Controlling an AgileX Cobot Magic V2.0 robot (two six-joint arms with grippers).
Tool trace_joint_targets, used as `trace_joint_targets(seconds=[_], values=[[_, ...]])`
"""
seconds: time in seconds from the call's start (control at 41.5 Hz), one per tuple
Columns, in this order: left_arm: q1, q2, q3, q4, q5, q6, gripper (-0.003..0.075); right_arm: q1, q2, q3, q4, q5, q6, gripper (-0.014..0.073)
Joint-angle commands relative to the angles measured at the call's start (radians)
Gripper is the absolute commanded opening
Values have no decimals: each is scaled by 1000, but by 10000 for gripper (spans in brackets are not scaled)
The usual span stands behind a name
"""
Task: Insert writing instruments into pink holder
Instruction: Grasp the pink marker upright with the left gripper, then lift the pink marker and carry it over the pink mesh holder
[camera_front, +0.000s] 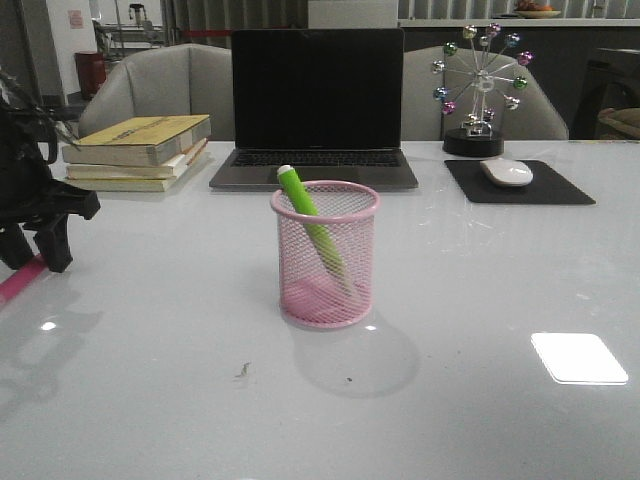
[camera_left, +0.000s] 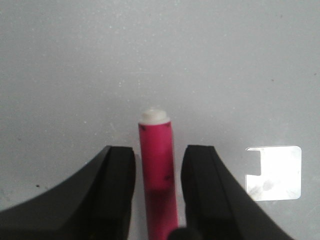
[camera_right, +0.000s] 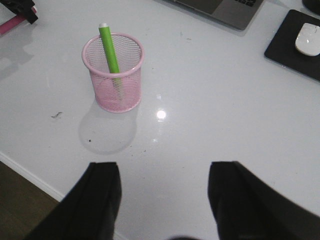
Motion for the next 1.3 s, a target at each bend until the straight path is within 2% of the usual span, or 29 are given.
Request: trace_joint_targets(seconds=[0.0, 0.289, 0.53, 0.722, 1.06, 1.276], values=[[2, -55, -28, 6, -14, -1, 244, -1, -6, -29, -9, -68, 1, 497], [2, -55, -28, 6, -21, -1, 94, -1, -6, -29, -9, -68, 1, 497], [2, -70, -28, 2, 12, -1, 91, -1, -6, -29, -9, -68, 1, 497], [-4, -214, 31, -10, -32, 1, 91, -1, -6, -29, -9, -68, 1, 497], [-97, -613, 351, -10, -368, 25, 91, -1, -6, -29, -9, -68, 1, 497], [-268, -804, 545, -56, -706, 25, 91, -1, -6, -29, -9, -68, 1, 497]])
